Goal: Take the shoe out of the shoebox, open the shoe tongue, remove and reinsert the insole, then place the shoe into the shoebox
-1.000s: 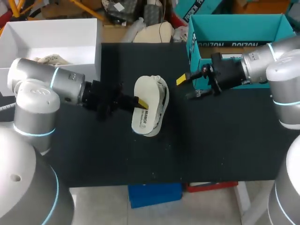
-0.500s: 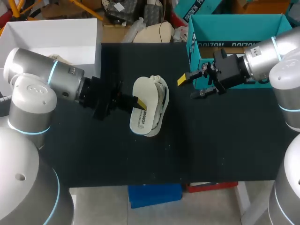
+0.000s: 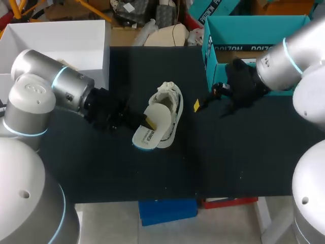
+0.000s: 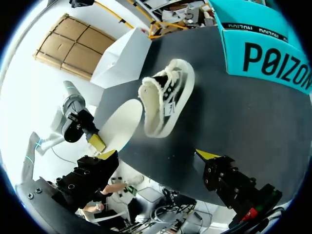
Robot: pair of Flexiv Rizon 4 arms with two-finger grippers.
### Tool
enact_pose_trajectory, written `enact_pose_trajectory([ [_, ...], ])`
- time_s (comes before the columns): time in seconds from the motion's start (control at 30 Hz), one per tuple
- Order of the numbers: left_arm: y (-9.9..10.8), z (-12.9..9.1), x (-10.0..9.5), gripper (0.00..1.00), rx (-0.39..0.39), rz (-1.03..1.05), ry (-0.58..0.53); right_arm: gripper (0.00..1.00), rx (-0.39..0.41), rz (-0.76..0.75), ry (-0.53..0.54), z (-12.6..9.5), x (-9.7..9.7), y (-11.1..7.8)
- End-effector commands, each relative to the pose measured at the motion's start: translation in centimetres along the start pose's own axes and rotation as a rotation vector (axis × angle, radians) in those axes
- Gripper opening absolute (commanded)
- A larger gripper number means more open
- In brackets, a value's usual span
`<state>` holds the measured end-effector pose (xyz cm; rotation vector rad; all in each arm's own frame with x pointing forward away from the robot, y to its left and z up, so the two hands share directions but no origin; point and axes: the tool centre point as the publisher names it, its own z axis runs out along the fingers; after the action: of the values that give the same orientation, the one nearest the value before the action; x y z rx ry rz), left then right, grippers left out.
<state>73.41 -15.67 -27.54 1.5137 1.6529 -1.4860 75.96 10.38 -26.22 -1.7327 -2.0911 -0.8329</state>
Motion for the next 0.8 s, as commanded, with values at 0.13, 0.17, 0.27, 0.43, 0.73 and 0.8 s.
enact_pose_trajectory([
  [0.13, -0.3, 0.3, 0.6, 0.0, 0.013, -0.042, 0.048, 1.0, -0.09, 0.01, -0.074, -2.0, 0.0, -4.0],
  [0.17, -0.4, 0.3, 0.7, 0.0, 0.007, -0.041, 0.062, 1.0, -0.098, 0.011, -0.079, -2.2, 0.0, -4.3],
  [0.27, -0.7, 0.3, 1.0, 0.0, 0.015, -0.057, 0.078, 1.0, -0.1, 0.009, -0.083, -2.4, 0.0, -4.7],
  [0.43, -0.9, 0.6, 1.6, 0.0, 0.036, -0.12, 0.113, 1.0, -0.1, 0.009, -0.083, -2.4, 0.0, -4.7],
  [0.73, -0.4, 1.1, 3.2, 0.0, 0.067, -0.166, 0.224, 1.0, -0.1, 0.009, -0.083, -2.4, 0.0, -4.7],
  [0.8, 0.1, 1.1, 3.6, 0.0, 0.073, -0.171, 0.235, 1.0, -0.1, 0.009, -0.083, -2.4, 0.0, -4.7],
])
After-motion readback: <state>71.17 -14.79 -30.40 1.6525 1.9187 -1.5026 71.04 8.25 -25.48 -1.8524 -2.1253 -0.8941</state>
